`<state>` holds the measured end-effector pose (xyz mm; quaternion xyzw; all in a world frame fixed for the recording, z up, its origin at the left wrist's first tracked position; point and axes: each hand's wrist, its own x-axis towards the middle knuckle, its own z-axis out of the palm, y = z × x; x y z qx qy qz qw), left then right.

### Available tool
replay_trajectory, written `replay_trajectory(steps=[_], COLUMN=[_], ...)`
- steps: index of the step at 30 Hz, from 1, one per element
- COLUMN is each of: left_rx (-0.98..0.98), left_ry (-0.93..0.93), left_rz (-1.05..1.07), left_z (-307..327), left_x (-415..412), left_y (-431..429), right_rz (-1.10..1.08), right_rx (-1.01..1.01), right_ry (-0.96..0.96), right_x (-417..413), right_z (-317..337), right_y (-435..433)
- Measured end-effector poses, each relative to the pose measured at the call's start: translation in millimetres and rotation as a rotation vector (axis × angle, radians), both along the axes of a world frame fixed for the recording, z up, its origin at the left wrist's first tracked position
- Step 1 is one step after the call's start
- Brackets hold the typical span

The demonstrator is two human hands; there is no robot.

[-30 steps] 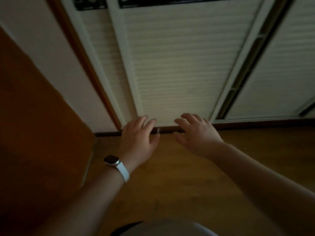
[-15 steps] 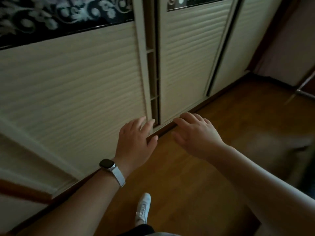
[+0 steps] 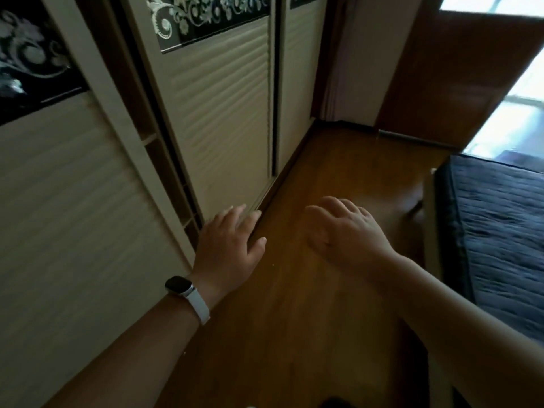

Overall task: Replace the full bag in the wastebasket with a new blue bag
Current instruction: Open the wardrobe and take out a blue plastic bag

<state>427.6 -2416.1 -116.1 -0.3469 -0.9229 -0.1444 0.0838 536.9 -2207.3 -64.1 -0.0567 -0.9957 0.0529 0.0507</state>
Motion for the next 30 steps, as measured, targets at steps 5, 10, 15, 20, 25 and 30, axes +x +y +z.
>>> replay_trajectory(steps=[5,10,15,20,25,30], left_rx=[0.006,-0.017,-0.070,-0.095,-0.092,-0.068], left_ry=[-0.003,0.013,0.033,0.057,0.098,0.097], left_rz=[-0.144,-0.216,-0.214,-0.171,-0.159,-0.151], left_z=[-2.7,-7.1,-10.1,4.0,20.6,25.6], left_x=[-43.1,-86.0,-131.5,-170.1,-206.3,-247.1], left_y=[59.2,129.4,212.8,308.6,384.2,434.0], right_rz=[-0.129,-0.203,-0.183,-0.153,-0.119,-0.129], right_rx=[0.016,0.022,-0.020,-0.060,-0.045,-0.049], right_ry=[0.036,0.053,0.045,0.054,0.079,0.114], right_x=[-18.5,-51.9,-100.2,-147.1,-185.2,-218.0], right_z=[-4.3,-20.1,-39.2,-31.4,-16.8,-10.9], right_y=[44.0,108.9,191.4,283.1,360.9,416.8])
